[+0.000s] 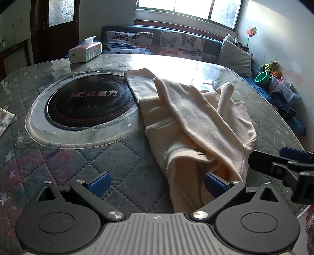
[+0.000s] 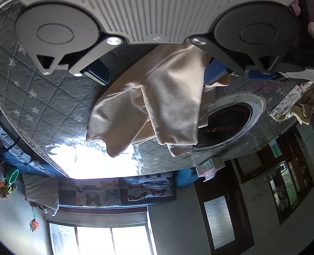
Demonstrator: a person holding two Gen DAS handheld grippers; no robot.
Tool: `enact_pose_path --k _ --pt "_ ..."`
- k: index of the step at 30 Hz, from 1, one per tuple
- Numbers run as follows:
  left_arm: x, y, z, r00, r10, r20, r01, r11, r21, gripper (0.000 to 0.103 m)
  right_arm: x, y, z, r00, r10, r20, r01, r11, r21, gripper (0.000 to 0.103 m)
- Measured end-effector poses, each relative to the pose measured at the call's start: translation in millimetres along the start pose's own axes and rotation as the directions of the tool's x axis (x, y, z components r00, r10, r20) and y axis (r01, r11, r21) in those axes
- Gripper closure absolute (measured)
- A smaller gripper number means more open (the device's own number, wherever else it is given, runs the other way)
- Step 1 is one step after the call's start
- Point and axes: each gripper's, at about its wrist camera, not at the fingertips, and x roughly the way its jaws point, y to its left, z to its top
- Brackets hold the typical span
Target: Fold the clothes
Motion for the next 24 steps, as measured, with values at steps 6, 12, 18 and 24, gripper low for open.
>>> enact_pose_path --k 6,12,18,24 --pt "3 1 3 1.0 -0.001 0.005 0.001 1.0 0.007 0.0 5 -1 5 1.0 0.01 -0.003 -0.01 1.0 -0.002 0.0" --pt "6 1 6 1.0 -0.011 0.014 0.011 1.0 0.02 0.001 12 -2 14 1.0 0.017 0.002 -0.017 1.0 -0.018 0.0" --pt "8 3 7 0.999 -0.038 0.021 0.037 0.999 0.026 0.012 25 1 29 0.999 0.035 0.003 -0.035 0.998 -0.046 0.0" --pt "11 6 8 0.997 -0.075 0.025 0.074 0.997 0.02 0.027 39 7 48 0.998 0.065 0.006 -0.064 0.993 -0.1 0.001"
